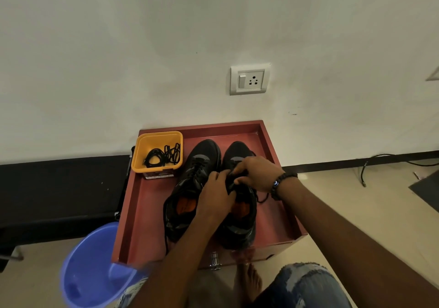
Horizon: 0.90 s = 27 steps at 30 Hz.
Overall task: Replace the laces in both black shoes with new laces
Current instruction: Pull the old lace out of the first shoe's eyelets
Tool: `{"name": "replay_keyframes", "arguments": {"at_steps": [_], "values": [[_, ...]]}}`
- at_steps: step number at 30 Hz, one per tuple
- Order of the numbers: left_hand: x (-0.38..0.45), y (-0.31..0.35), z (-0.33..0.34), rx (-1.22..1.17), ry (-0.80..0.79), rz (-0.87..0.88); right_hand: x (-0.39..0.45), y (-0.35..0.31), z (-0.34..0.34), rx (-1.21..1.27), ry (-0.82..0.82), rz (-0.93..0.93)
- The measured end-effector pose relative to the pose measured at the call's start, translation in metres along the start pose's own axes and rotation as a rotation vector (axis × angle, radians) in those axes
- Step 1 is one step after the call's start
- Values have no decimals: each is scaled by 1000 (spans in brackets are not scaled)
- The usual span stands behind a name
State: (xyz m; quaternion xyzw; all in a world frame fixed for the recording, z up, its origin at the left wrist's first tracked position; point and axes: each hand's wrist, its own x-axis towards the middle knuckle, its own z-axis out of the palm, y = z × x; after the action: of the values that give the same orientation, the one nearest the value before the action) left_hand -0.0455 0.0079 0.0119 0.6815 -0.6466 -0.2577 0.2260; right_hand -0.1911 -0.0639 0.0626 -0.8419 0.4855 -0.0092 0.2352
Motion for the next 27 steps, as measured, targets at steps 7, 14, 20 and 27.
{"name": "replay_keyframes", "arguments": {"at_steps": [7, 14, 20, 27], "values": [[-3, -3, 7, -46, 70, -28, 7, 4, -9, 70, 171, 19], [-2, -2, 8, -43, 107, -63, 2, 29, 0, 464, 399, 283], [-6, 1, 10, -44, 133, -81, 7, 1, 6, -207, 75, -115], [-9, 5, 10, -32, 135, -97, 18, -8, -9, -440, 168, -194]]}}
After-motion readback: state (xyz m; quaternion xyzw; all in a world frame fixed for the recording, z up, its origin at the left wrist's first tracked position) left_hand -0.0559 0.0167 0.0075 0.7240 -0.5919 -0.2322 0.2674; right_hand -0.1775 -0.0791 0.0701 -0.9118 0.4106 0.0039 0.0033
